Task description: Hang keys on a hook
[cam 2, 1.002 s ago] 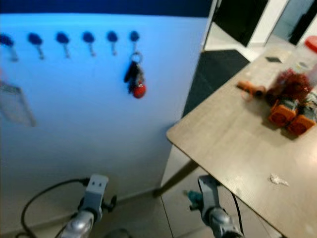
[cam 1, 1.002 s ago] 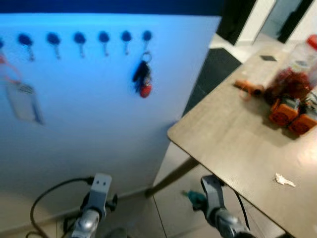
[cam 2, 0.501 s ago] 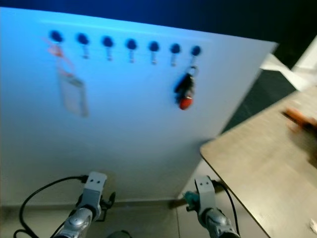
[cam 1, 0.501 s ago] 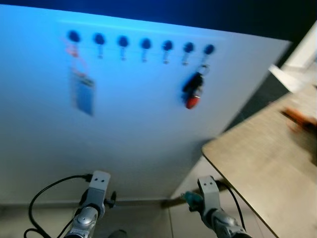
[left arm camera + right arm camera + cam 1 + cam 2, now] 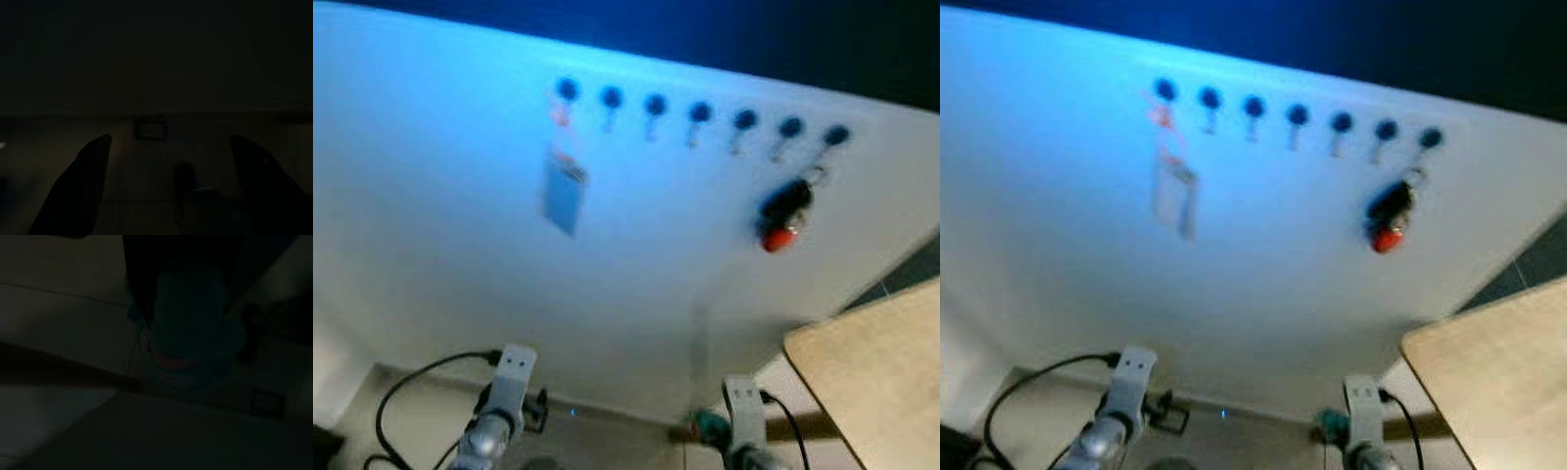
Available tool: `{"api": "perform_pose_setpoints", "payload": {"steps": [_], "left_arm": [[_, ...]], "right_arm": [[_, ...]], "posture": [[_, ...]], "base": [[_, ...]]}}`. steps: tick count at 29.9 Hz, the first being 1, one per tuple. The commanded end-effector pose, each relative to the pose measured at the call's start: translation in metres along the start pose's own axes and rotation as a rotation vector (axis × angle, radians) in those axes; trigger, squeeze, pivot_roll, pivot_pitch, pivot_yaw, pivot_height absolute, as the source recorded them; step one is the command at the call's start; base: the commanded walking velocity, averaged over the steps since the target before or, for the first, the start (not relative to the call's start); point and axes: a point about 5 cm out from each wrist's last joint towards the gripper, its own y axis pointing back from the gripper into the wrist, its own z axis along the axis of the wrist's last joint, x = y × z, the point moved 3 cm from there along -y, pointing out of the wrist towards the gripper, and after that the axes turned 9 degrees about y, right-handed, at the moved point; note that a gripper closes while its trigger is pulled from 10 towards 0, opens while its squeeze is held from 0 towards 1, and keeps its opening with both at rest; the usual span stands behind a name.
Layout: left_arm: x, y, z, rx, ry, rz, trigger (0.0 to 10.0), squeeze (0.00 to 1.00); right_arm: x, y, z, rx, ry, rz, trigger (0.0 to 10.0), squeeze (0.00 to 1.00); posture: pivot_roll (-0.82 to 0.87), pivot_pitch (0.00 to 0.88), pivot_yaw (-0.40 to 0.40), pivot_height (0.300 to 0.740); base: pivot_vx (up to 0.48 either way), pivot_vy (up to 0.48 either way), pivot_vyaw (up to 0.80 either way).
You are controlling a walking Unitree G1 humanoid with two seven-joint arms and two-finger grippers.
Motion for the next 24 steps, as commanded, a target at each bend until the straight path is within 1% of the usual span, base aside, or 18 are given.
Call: {"api": "perform_pose_setpoints", "payload": {"steps": [1,3,5,13,21,24], "left_arm": [[-0.004,0.0,-0.004,0.021,-0.012,-0.015,10.0,0.0],[-0.004,0.0,-0.005,0.026,-0.016,-0.016,10.0,0.0],[-0.003,0.0,-0.005,0.029,-0.017,-0.016,10.0,0.0],[-0.006,-0.001,-0.001,0.015,0.008,-0.034,10.0,0.0],[-0.007,-0.001,-0.001,0.012,0.009,-0.041,10.0,0.0],[-0.007,-0.001,0.001,-0.003,-0.001,-0.046,10.0,0.0]], "right_arm": [[-0.011,0.003,-0.008,0.017,-0.022,-0.039,10.0,0.0],[-0.013,0.005,-0.012,0.024,-0.053,-0.055,10.0,0.0],[-0.013,0.005,-0.015,0.032,-0.061,-0.057,10.0,0.0],[-0.01,0.006,-0.019,0.04,-0.061,-0.053,10.0,0.0],[-0.008,0.006,-0.019,0.041,-0.064,-0.052,10.0,0.0],[-0.008,0.005,-0.018,0.04,-0.062,-0.051,10.0,0.0]], "posture": [[0.09,0.01,-0.102,0.74],[0.09,0.011,-0.1,0.74],[0.09,0.011,-0.099,0.74],[0.09,0.016,-0.097,0.74],[0.09,0.017,-0.095,0.74],[0.09,0.016,-0.096,0.74]], "base": [[0.0,0.0,0.52],[0.0,0.0,0.0],[0.0,0.0,0.0],[0.0,0.0,0.0],[0.0,0.446,0.0],[0.0,0.111,0.0]]}}
